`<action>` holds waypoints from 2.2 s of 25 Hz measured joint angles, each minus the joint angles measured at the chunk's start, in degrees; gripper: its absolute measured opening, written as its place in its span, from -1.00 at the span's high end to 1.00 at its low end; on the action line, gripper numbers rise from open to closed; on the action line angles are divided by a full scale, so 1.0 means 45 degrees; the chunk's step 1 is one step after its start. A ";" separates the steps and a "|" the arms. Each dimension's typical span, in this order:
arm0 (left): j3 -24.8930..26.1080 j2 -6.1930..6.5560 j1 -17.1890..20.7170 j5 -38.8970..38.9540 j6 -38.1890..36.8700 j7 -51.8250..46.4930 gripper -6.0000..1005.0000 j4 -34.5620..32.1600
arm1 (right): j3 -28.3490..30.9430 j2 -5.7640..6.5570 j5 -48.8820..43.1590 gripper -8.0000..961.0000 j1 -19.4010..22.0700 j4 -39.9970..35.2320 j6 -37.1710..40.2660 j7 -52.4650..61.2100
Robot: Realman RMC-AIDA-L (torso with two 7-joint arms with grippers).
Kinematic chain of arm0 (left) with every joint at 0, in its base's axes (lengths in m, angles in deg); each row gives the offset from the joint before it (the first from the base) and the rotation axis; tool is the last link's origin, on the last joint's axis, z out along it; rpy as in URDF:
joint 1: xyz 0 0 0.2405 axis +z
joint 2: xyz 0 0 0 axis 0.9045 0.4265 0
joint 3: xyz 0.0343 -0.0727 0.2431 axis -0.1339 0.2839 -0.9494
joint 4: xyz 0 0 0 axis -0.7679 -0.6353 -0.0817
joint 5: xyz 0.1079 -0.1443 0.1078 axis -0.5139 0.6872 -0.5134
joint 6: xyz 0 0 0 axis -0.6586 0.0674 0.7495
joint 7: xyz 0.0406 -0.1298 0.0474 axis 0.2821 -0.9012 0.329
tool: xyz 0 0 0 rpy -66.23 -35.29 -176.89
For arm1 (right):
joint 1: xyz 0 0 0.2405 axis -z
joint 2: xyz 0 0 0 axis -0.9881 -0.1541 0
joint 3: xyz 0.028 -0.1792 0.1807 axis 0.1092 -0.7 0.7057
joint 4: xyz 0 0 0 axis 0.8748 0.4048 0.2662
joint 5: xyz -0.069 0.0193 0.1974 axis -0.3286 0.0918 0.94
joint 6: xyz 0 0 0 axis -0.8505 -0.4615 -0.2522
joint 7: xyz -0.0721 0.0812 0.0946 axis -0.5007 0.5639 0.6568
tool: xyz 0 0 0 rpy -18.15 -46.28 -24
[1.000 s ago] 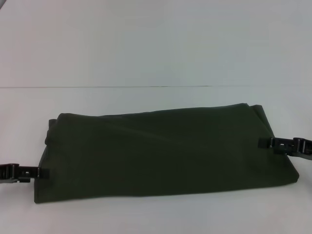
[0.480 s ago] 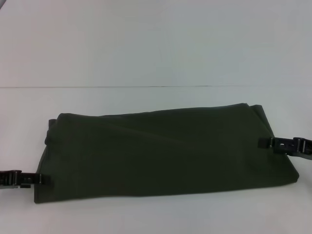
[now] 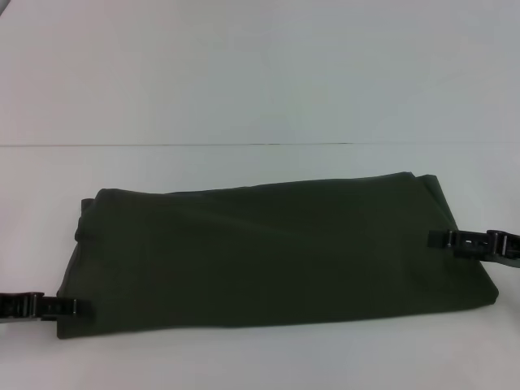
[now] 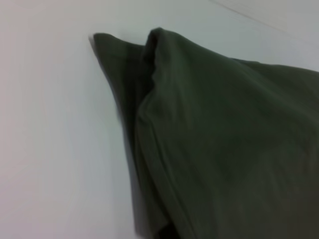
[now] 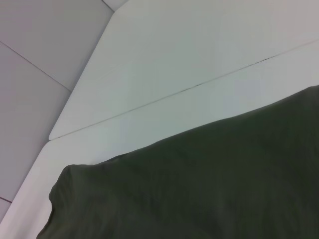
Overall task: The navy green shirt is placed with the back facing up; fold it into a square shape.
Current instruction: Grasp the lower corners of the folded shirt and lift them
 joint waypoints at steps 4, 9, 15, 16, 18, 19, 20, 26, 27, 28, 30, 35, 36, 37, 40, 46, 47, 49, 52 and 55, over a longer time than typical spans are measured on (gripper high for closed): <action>-0.0017 0.0001 0.0000 0.0000 -0.0198 0.0001 -0.57 0.0001 | 0.0000 0.0000 0.0001 -0.92 -0.0005 0.0000 0.0000 -0.0020; -0.0263 0.0004 0.0017 0.0001 -0.0215 0.0001 -0.57 0.0004 | 0.0000 -0.0027 0.0002 -0.92 -0.0013 0.0000 0.0000 -0.0082; -0.0445 -0.0065 -0.0056 0.0001 -0.0081 0.0015 -0.57 0.0119 | 0.0000 -0.0035 0.0001 -0.92 -0.0016 0.0000 -0.0002 -0.0104; -0.0454 -0.0080 -0.0068 0.0002 -0.0067 0.0016 -0.57 0.0125 | 0.0000 -0.0035 0.0002 -0.92 -0.0021 0.0001 -0.0002 -0.0104; -0.0455 -0.0089 -0.0083 0.0021 -0.0062 0.0018 -0.57 0.0128 | 0.0000 -0.0035 0.0001 -0.92 -0.0031 0.0000 -0.0002 -0.0105; -0.0455 -0.0090 -0.0090 0.0038 -0.0065 0.0019 -0.57 0.0130 | 0.0000 -0.0035 0.0001 -0.92 -0.0034 0.0000 -0.0002 -0.0106; -0.0455 -0.0091 -0.0093 0.0053 -0.0073 0.0020 -0.57 0.0131 | 0.0000 -0.0035 0.0001 -0.92 -0.0034 0.0000 -0.0002 -0.0106; -0.0583 -0.0088 -0.0177 0.0023 -0.0154 -0.0010 -0.57 0.0156 | 0.0000 -0.0050 0.0001 -0.92 -0.0052 0.0000 -0.0003 -0.0100; -0.0622 -0.0084 -0.0199 0.0019 -0.0157 -0.0028 -0.57 0.0176 | 0.0000 -0.0048 0.0001 -0.92 -0.0063 0.0000 -0.0003 -0.0090; -0.0662 -0.0088 -0.0224 0.0019 -0.0133 -0.0031 -0.54 0.0182 | 0.0000 -0.0044 0.0001 -0.92 -0.0077 0.0000 -0.0001 -0.0076; -0.0725 -0.0156 -0.0244 -0.0071 0.0082 -0.0049 -0.47 0.0154 | 0.0000 -0.0038 0.0002 -0.92 -0.0108 0.0000 0.0013 -0.0049; -0.0856 -0.0251 -0.0260 -0.0286 0.0701 -0.0152 -0.17 0.0103 | 0.0000 -0.0019 0.0002 -0.92 -0.0139 0.0000 0.0034 -0.0020; -0.0909 -0.0251 -0.0260 -0.0314 0.0752 -0.0154 -0.08 0.0102 | 0.0000 -0.0018 0.0001 -0.91 -0.0144 0.0000 0.0036 -0.0019; -0.0955 -0.0251 -0.0261 -0.0331 0.0771 -0.0155 0.00 0.0099 | 0.0000 -0.0012 0.0001 -0.91 -0.0148 -0.0001 0.0038 -0.0017; -0.1022 -0.0238 -0.0279 -0.0352 0.0784 -0.0158 0.27 0.0079 | 0.0000 0.0002 0.0001 -0.91 -0.0152 -0.0010 0.0040 -0.0014; -0.1020 -0.0166 -0.0336 -0.0362 0.0789 -0.0138 0.65 0.0075 | 0.0000 0.0037 0.0002 -0.91 -0.0151 -0.0017 0.0055 0.0054; -0.1020 -0.0163 -0.0350 -0.0366 0.0776 -0.0119 0.69 0.0074 | -0.0026 0.0065 -0.0004 -0.91 -0.0152 -0.0063 0.0078 0.0195; -0.1020 -0.0152 -0.0384 -0.0403 0.0721 -0.0069 0.76 0.0077 | -0.0171 0.0150 -0.0104 -0.91 -0.0155 -0.0290 0.0136 0.0685; -0.1020 -0.0151 -0.0439 -0.0538 0.0697 -0.0037 0.87 0.0118 | -0.0900 0.0366 -0.0974 -0.91 -0.0233 -0.1358 0.0394 0.2596; -0.1020 -0.0151 -0.0474 -0.0591 0.0679 -0.0025 0.94 0.0125 | -0.1467 0.0630 -0.2294 -0.91 -0.0503 -0.2512 0.0903 0.4780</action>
